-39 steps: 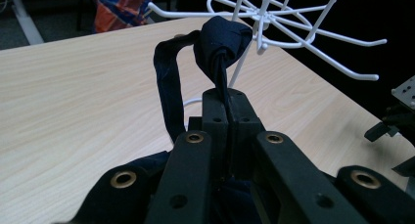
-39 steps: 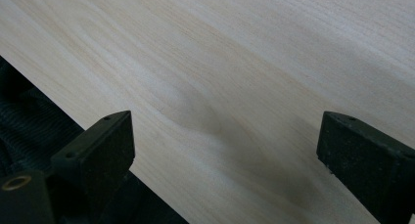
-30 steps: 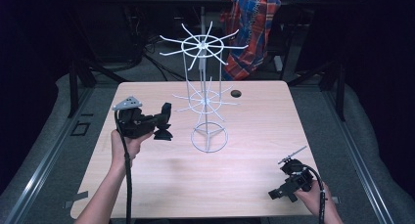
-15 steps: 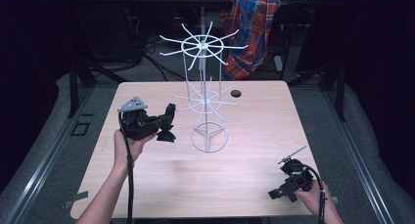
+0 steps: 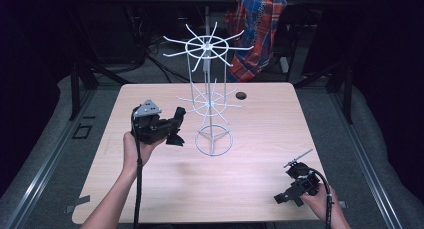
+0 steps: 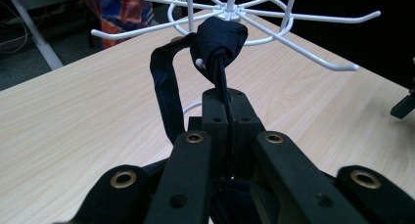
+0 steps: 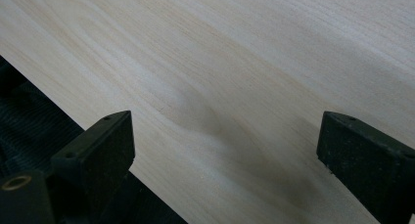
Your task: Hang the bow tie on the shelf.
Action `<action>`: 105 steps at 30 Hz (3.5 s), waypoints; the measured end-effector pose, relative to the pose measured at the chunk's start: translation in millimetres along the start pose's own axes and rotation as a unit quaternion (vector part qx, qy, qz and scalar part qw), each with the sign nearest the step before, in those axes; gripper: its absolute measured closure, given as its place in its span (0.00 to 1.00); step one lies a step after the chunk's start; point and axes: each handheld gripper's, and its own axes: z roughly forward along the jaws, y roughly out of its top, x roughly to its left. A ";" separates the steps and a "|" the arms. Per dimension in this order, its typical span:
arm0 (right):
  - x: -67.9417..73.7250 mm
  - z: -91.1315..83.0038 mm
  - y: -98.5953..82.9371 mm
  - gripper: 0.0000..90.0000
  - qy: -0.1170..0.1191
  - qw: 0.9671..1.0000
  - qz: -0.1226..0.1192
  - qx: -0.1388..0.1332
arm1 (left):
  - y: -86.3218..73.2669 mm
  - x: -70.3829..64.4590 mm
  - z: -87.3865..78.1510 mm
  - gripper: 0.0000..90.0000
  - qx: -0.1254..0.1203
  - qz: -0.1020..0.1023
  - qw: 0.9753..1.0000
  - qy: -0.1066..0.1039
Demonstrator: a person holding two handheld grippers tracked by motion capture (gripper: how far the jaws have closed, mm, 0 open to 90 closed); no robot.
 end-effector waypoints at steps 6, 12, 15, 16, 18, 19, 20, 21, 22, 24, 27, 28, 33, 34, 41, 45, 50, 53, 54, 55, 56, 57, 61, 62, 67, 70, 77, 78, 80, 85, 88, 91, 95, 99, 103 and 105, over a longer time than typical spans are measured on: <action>0.0 0.2 -0.5 0.07 0.001 1.000 0.002 0.002 | -0.3 -0.2 4.5 0.97 0.002 0.000 1.000 0.001; 0.7 0.8 -1.1 0.07 0.004 1.000 0.006 -0.004 | -0.7 0.1 9.9 0.97 0.009 0.003 1.000 0.002; -0.1 0.3 -1.2 0.07 0.004 1.000 0.003 0.000 | -0.9 0.3 12.8 0.97 0.011 0.003 1.000 0.001; -0.2 0.2 -1.2 0.07 0.004 1.000 0.003 0.000 | -1.0 0.3 13.9 0.97 0.011 0.003 1.000 0.001; -0.9 -0.4 -1.2 0.07 0.000 1.000 0.000 0.004 | -1.1 0.7 15.4 0.97 0.013 0.004 1.000 0.001; -0.8 -0.3 -1.2 0.07 0.000 1.000 0.000 0.004 | -1.2 0.6 16.1 0.97 0.013 0.004 1.000 0.001; 0.0 0.4 -1.5 0.07 0.004 1.000 0.004 -0.001 | -1.3 0.5 16.7 0.97 0.012 0.003 1.000 0.001; -0.1 0.3 -1.4 0.07 0.003 1.000 0.003 0.000 | -1.4 0.6 17.4 0.97 0.012 0.003 1.000 0.000; -0.2 0.2 -1.4 0.07 0.003 1.000 0.003 0.000 | -1.4 0.7 18.2 0.97 0.012 0.004 1.000 -0.001; -0.8 -0.2 -1.3 0.07 -0.001 1.000 0.000 0.004 | -1.4 0.4 19.6 0.97 0.013 0.004 1.000 0.000; -0.9 -0.2 -1.4 0.07 -0.001 1.000 0.000 0.004 | -1.4 -0.1 22.3 0.97 0.014 0.004 1.000 0.000; -0.1 0.3 -1.5 0.07 0.003 1.000 0.004 0.000 | -1.1 -0.9 24.1 0.97 0.018 0.008 1.000 0.002; -0.1 0.4 -1.7 0.07 0.003 1.000 0.005 -0.001 | -0.5 -3.3 28.6 0.97 0.020 0.014 1.000 0.002; -0.5 0.1 -1.7 0.07 0.000 1.000 0.002 0.002 | -0.3 -3.7 29.3 0.97 0.021 0.015 1.000 0.002; -0.2 0.5 -1.9 0.07 0.003 1.000 0.005 -0.001 | 0.1 -5.6 33.2 0.97 0.021 0.018 1.000 0.005; -0.3 0.5 -1.9 0.07 0.003 1.000 0.005 -0.002 | 0.5 -6.1 34.9 0.97 0.023 0.020 1.000 0.005; -0.2 0.5 -1.9 0.07 0.004 1.000 0.005 -0.001 | 0.9 -7.2 38.1 0.97 0.026 0.021 0.999 0.006; -0.2 0.7 -2.1 0.07 0.004 1.000 0.006 -0.001 | 1.5 -7.2 39.8 0.97 0.027 0.022 0.999 0.006; -0.2 0.7 -2.0 0.07 0.004 1.000 0.005 -0.001 | 1.5 -7.1 40.6 0.97 0.026 0.020 0.999 0.007; -0.2 0.7 -2.0 0.07 0.004 1.000 0.005 -0.001 | 1.5 -7.1 40.6 0.97 0.026 0.020 0.999 0.007; -0.2 0.6 -2.0 0.07 0.004 1.000 0.005 -0.001 | 1.6 -6.9 41.0 0.97 0.027 0.019 0.999 0.007; 0.0 0.7 -2.0 0.07 0.004 1.000 0.006 -0.002 | 1.5 -6.8 41.1 0.97 0.028 0.019 0.999 0.007; 0.1 0.5 -2.1 0.07 0.003 1.000 0.006 -0.002 | 1.3 -6.6 41.3 0.96 0.034 0.021 0.999 0.009; 0.3 0.4 -2.0 0.07 0.003 1.000 0.006 -0.002 | 0.7 -5.7 41.7 0.96 0.036 0.021 0.999 0.011; 0.5 0.3 -2.3 0.07 0.004 1.000 0.006 -0.004 | -0.1 -5.1 43.1 0.91 0.043 0.019 0.999 0.006; -0.2 -0.1 -2.4 0.07 0.001 1.000 0.003 -0.001 | -0.8 -5.2 43.7 0.88 0.040 0.016 0.999 0.005; 0.5 -0.1 -2.6 0.08 0.006 1.000 0.005 -0.003 | -1.8 -4.6 42.9 0.85 0.041 0.010 0.999 0.000; 0.5 -0.2 -2.6 0.07 0.006 1.000 0.005 -0.002 | -2.0 -4.6 42.8 0.84 0.042 0.011 0.999 0.000; 0.5 -0.2 -2.6 0.08 0.006 1.000 0.004 -0.002 | -2.3 -4.8 42.9 0.83 0.044 0.012 0.999 -0.002; -0.1 -0.9 -2.8 0.07 0.002 1.000 0.001 0.001 | -2.6 -6.4 42.1 0.75 0.044 0.012 0.999 0.000; 0.6 -0.1 -3.5 0.07 0.004 1.000 0.008 -0.007 | -2.7 -6.5 39.9 0.73 0.042 0.010 0.999 0.001; -0.2 -1.0 -2.9 0.08 0.001 1.000 0.000 0.002 | -2.8 -6.5 37.1 0.71 0.037 0.005 0.999 0.003; 1.2 0.0 -3.5 0.08 0.005 1.000 0.009 -0.009 | -4.1 -6.1 31.5 0.66 0.034 -0.001 0.999 0.014; -0.3 -1.9 -3.1 0.08 0.003 1.000 -0.003 0.003 | -6.4 -4.3 25.6 0.55 0.036 -0.005 0.999 0.028; 0.8 -1.4 -3.2 0.07 0.009 1.000 0.001 -0.002 | -7.7 -1.4 18.4 0.44 0.038 -0.009 0.998 0.040; 0.7 -1.4 -3.1 0.07 0.008 1.000 0.000 -0.001 | -8.4 -0.3 14.9 0.39 0.039 -0.012 0.998 0.046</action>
